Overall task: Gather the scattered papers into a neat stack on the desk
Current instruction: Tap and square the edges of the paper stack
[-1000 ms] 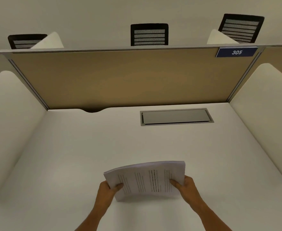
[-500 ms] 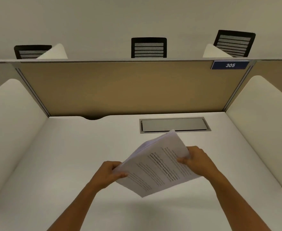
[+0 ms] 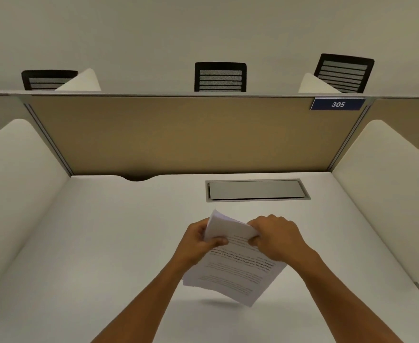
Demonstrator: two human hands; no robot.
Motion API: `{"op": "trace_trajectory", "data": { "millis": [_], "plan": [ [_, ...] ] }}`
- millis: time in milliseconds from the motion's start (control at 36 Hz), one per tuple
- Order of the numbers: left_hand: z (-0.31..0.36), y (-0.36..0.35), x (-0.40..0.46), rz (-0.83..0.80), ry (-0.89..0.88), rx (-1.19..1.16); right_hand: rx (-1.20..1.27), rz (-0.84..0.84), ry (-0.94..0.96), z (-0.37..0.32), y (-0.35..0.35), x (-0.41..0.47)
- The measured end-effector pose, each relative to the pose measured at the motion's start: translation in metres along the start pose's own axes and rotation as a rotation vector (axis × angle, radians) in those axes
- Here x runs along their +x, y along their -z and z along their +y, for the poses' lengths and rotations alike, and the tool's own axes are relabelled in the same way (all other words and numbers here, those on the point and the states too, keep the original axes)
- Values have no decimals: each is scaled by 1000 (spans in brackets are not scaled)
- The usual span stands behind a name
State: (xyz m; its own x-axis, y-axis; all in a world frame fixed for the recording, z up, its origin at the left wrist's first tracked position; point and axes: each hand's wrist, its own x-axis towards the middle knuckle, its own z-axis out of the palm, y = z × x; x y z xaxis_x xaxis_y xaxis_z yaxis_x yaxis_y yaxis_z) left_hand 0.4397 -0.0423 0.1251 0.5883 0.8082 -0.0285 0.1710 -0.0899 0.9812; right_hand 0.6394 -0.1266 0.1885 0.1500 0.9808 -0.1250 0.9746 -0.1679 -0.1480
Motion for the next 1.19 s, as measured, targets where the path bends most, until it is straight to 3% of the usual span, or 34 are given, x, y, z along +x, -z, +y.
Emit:
{"op": "trace_trajectory", "data": {
  "millis": [222, 306, 389, 472, 722, 944, 1194],
  "plan": [
    [-19, -3, -12, 167, 110, -140, 219, -102, -10, 26, -4, -4],
    [-26, -1, -18, 205, 147, -197, 615, -158, -30, 51, -11, -10],
    [-32, 0, -23, 230, 176, -243, 1061, -104, -28, 67, -28, -20],
    [-38, -1, -27, 229, 191, -266, 1326, -55, -65, 71, -57, -29],
    [-56, -4, -41, 180, 209, -211, 1299, 107, -191, 45, -106, -41],
    [-37, 10, -35, 263, 195, -216, 1338, 268, -156, 23, -79, -34],
    [-46, 17, -49, 248, 176, -174, 1411, 197, -197, 5, -98, -36]
  ]
}}
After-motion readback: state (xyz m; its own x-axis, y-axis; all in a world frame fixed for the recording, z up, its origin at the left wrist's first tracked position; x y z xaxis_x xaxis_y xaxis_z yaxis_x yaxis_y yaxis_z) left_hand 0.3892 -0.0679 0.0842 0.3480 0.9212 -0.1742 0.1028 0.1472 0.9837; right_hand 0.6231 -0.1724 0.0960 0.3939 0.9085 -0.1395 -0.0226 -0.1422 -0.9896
